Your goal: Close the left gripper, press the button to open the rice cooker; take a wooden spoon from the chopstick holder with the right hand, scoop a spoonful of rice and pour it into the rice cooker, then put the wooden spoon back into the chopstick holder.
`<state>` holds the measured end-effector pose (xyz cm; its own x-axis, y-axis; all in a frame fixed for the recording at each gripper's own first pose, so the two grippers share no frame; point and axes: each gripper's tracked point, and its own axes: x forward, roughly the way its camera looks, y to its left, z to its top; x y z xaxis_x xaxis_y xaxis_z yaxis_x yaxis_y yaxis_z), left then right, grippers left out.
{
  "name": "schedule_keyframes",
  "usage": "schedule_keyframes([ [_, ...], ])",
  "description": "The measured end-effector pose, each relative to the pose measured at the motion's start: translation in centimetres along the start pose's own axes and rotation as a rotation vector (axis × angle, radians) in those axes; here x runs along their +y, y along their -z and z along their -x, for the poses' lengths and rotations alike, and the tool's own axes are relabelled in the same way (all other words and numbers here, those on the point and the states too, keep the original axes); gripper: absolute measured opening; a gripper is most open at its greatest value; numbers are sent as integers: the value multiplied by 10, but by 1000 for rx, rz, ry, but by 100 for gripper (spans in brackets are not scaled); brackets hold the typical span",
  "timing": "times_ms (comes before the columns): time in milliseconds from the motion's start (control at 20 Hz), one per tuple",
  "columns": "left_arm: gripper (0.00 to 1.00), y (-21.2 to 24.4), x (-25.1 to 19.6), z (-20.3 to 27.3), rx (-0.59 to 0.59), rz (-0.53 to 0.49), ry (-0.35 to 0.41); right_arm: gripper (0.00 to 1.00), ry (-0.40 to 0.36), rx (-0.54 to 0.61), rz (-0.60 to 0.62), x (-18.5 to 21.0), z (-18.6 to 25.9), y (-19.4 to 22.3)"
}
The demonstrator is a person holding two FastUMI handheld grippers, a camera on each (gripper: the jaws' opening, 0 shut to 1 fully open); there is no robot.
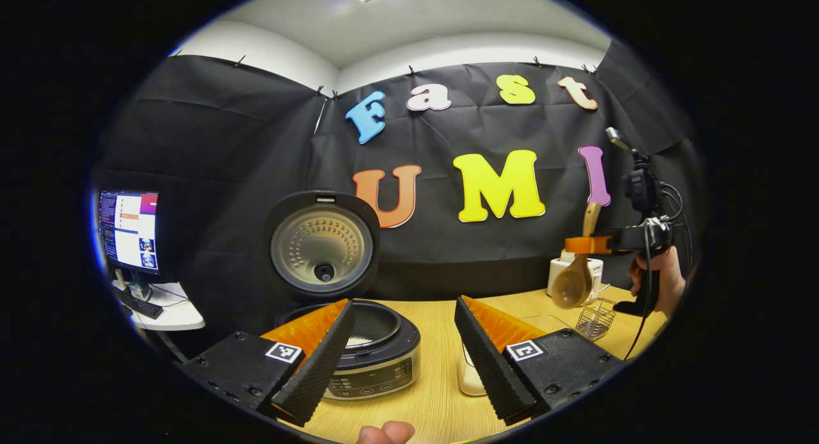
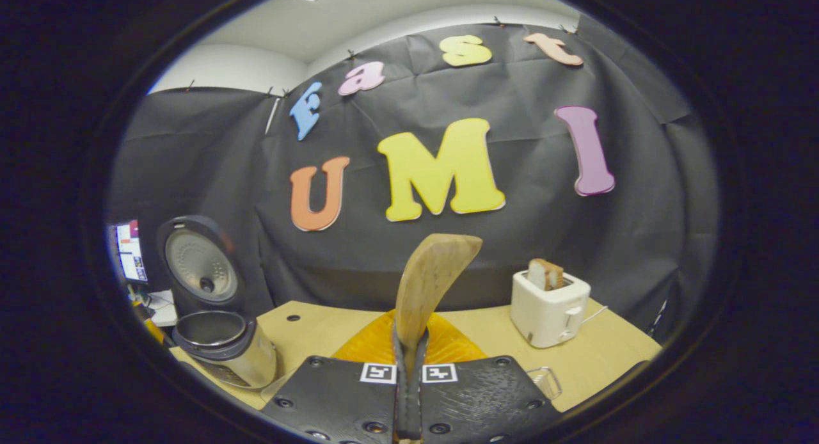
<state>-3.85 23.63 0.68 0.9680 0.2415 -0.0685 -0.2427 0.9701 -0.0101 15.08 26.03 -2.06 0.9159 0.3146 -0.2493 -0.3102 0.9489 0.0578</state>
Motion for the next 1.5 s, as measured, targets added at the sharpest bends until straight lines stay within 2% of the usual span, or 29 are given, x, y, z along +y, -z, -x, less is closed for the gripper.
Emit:
schedule_keyframes([
  [50,100,0,2,0,3,-3,0,0,-19,22,8,13,-4,10],
  [100,93,-1,4,1,2,-7,-2,0,-32,44,15,24,-8,19],
  [150,100,-1,7,3,-1,-9,-3,0,-39,64,22,31,-10,30],
  [250,100,-3,5,4,-7,-4,11,0,-41,98,40,42,-12,49],
  [650,100,-2,12,5,0,8,26,0,26,229,141,42,-20,120],
  [900,100,2,25,5,15,29,9,0,47,260,162,53,-20,138],
  [1200,100,4,31,4,14,36,4,0,-21,272,111,93,-21,150],
  [1400,100,8,39,3,18,51,-2,0,-50,273,32,112,-25,151],
  [1500,100,10,45,3,28,59,-14,0,-67,278,-55,116,-25,152],
])
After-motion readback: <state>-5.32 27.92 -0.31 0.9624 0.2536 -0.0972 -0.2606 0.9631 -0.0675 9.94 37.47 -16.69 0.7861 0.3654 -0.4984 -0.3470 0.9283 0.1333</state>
